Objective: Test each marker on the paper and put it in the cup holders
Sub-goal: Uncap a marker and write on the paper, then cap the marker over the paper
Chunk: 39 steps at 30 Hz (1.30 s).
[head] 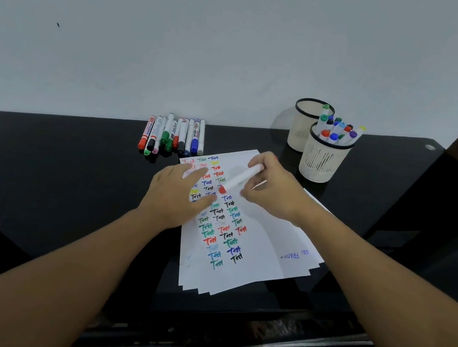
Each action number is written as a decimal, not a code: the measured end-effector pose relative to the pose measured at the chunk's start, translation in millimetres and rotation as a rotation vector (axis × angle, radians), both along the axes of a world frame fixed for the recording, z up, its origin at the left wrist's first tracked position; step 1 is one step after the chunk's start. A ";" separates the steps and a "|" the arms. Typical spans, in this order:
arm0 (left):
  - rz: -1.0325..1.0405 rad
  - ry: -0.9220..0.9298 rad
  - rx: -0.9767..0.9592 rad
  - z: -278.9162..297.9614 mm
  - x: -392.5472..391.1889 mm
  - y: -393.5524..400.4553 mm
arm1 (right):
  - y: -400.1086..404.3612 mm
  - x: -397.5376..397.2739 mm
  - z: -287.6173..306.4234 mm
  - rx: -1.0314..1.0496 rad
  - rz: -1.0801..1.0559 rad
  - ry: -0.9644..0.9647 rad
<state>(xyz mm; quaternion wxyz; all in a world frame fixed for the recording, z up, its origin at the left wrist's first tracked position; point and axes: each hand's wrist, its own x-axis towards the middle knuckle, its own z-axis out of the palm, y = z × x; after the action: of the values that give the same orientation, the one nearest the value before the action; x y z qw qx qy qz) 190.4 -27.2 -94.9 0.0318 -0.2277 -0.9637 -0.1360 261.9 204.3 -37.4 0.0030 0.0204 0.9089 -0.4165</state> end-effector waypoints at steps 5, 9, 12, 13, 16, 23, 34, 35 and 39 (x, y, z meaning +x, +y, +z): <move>-0.115 -0.085 -0.099 -6.3 -12.5 8.4 | 6.0 -6.0 3.9 0.046 -0.061 0.088; -0.100 -0.075 -0.041 -17.3 -17.1 6.1 | 15.2 -19.6 -0.5 0.220 -0.135 0.269; -0.088 -0.081 -0.010 -20.8 -19.0 5.6 | 23.1 -32.8 8.0 0.243 -0.127 0.364; -0.087 -0.082 -0.005 -21.1 -19.2 5.7 | 25.1 -37.1 15.1 0.250 -0.132 0.391; -0.087 -0.090 0.011 -21.1 -19.1 5.6 | 33.0 -52.0 42.5 0.306 -0.196 0.490; -0.082 -0.094 0.003 -20.3 -20.5 5.4 | 67.3 -91.8 91.5 0.360 -0.391 0.455; -0.080 -0.102 0.030 -18.8 -19.7 5.6 | 113.5 -125.5 84.2 0.504 -0.517 0.402; -0.081 -0.099 0.030 -19.1 -19.6 5.3 | 116.1 -127.3 84.2 0.501 -0.526 0.412; -0.080 -0.089 0.025 -19.3 -19.5 5.0 | 122.0 -133.0 89.2 0.508 -0.580 0.423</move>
<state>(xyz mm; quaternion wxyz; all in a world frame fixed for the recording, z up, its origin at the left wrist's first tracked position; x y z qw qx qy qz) 170.8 -22.3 -114.2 -0.0138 -0.2595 -0.9525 -0.1590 128.9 326.3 51.7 -0.3053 0.1889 0.9197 -0.1587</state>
